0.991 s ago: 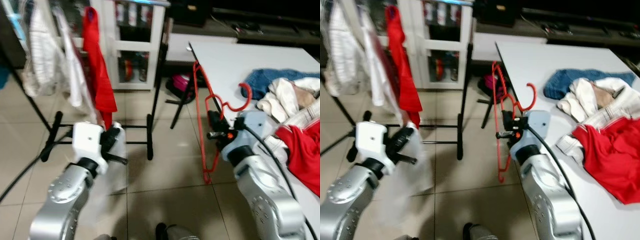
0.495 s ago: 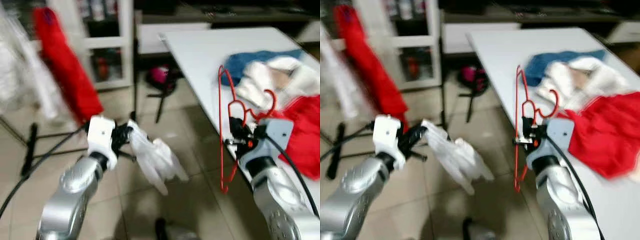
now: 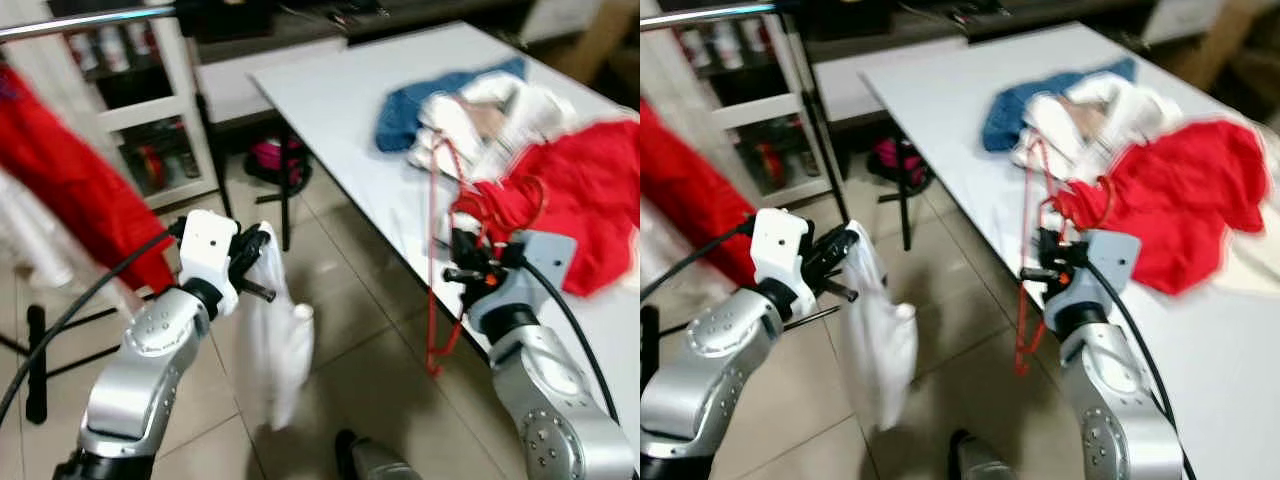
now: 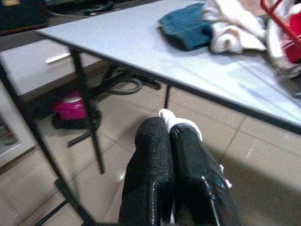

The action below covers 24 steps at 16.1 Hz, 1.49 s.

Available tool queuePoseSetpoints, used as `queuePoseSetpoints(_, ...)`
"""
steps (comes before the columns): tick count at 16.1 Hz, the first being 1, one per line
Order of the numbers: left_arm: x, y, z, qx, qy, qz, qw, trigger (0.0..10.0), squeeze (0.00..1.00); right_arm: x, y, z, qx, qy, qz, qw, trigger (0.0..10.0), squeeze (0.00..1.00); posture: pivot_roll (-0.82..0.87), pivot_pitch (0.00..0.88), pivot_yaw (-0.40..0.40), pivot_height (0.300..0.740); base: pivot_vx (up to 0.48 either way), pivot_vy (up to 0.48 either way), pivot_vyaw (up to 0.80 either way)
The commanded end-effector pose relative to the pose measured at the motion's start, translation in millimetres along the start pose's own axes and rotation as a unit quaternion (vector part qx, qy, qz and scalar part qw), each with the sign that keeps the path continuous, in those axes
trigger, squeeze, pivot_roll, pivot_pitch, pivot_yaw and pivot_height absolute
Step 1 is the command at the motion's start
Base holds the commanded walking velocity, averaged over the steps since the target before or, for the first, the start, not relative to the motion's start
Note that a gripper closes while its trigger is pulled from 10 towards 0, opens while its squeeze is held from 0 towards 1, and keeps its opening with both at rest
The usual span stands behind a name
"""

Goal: Hang hanger

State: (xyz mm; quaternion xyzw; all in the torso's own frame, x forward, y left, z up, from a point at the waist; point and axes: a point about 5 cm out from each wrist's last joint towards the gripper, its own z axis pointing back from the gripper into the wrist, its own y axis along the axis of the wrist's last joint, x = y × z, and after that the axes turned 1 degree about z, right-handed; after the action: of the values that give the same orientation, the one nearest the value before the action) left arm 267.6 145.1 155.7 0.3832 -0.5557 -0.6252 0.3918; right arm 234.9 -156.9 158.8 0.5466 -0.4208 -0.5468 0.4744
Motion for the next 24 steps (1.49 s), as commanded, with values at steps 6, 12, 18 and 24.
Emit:
queuePoseSetpoints(6, -2.0, 2.9, -8.7, 0.014, -0.004, 0.008, 1.000, 10.0, 0.00, -4.1, 25.3, 0.9, 0.077, 0.002, 0.032, 0.997, 10.0, 0.00, -0.12, 0.011, 0.044, 0.740, 0.000, 0.000, -0.80)
queuePoseSetpoints(12, 7.1, 2.0, -19.3, 0.019, -0.018, 0.024, 0.999, 10.0, 0.00, 1.0, 22.0, -2.1, 0.056, -0.012, 0.034, 0.998, 10.0, 0.00, -0.15, 0.000, 0.053, 0.740, 0.000, 0.000, -0.53)
queuePoseSetpoints(18, 3.7, 0.8, -12.6, 0.019, 0.002, 0.033, 0.999, 10.0, 0.00, 5.3, 21.2, -2.1, 0.046, -0.027, 0.057, 0.997, 10.0, 0.00, -0.11, 0.016, 0.006, 0.740, 0.000, 0.000, -0.65)
queuePoseSetpoints(24, -2.3, 5.6, 1.9, 0.025, 0.019, 0.021, 0.999, 10.0, 0.00, 0.9, 2.7, -4.9, -0.004, -0.017, 0.049, 0.999, 10.0, 0.00, -0.05, 0.040, -0.030, 0.740, 0.000, 0.000, -0.77)
